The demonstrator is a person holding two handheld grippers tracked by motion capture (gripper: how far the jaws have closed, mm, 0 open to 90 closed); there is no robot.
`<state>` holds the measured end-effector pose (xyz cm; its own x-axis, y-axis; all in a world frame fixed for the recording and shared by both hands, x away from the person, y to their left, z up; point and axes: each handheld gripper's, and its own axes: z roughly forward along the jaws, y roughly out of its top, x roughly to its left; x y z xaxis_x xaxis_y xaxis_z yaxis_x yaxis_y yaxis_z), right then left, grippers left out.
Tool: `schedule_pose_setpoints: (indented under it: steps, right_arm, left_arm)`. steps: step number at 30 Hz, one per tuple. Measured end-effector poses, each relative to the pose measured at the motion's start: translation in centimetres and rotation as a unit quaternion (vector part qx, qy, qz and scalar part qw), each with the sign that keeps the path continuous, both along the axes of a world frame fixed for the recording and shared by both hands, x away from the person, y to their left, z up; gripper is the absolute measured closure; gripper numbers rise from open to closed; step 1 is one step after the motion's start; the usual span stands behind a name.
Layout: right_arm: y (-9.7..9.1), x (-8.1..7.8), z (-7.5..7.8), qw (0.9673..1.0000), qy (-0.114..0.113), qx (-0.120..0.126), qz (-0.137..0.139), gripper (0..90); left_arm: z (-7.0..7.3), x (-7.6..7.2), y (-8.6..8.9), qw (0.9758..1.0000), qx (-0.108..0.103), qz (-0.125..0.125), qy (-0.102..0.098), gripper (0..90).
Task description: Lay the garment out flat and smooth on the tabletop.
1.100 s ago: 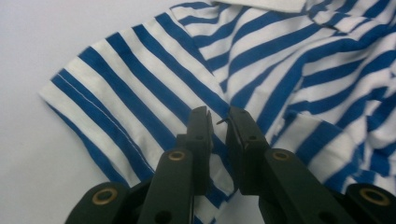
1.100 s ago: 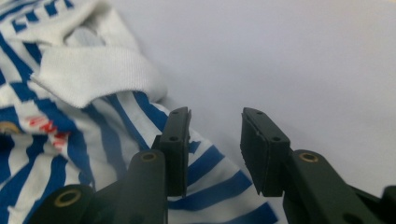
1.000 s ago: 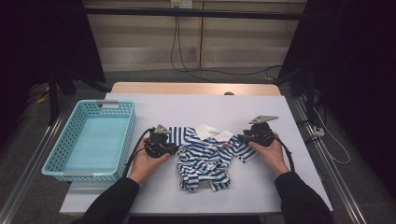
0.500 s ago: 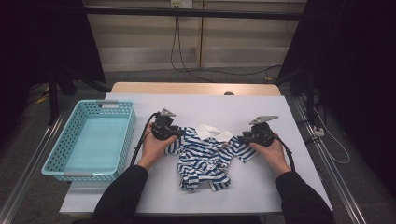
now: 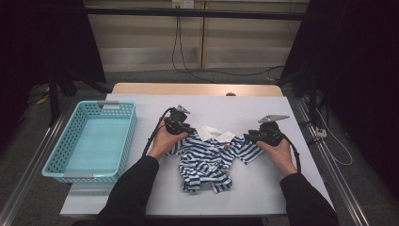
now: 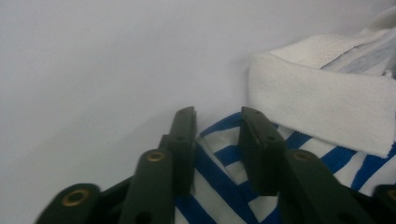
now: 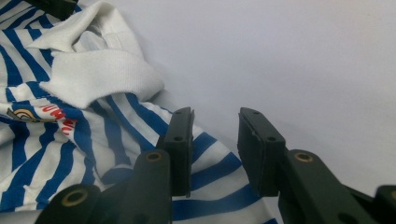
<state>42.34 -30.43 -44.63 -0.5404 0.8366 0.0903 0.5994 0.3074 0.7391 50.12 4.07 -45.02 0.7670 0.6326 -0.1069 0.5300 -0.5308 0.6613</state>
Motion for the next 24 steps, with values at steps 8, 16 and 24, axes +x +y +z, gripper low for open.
schedule_pose_setpoints:
  steps: [8, 16, 24]
  right_arm:
    - [0.7, 0.2, -0.5, 0.9998, 0.011, 0.001, 0.019, 65.3]
    - [1.1, 0.5, -1.1, 0.9992, 0.029, 0.009, 0.026, 63.8]
    - [1.8, 1.1, -1.0, 0.9996, 0.023, 0.001, 0.015, 54.0]
  left_arm:
    - [0.3, -0.4, 0.7, 1.0, -0.002, 0.009, 0.003, 86.3]
    - [1.0, -0.8, 3.4, 0.9966, -0.065, 0.05, -0.008, 86.5]
    - [1.0, -1.2, 4.5, 0.9952, -0.07, 0.067, -0.013, 86.4]
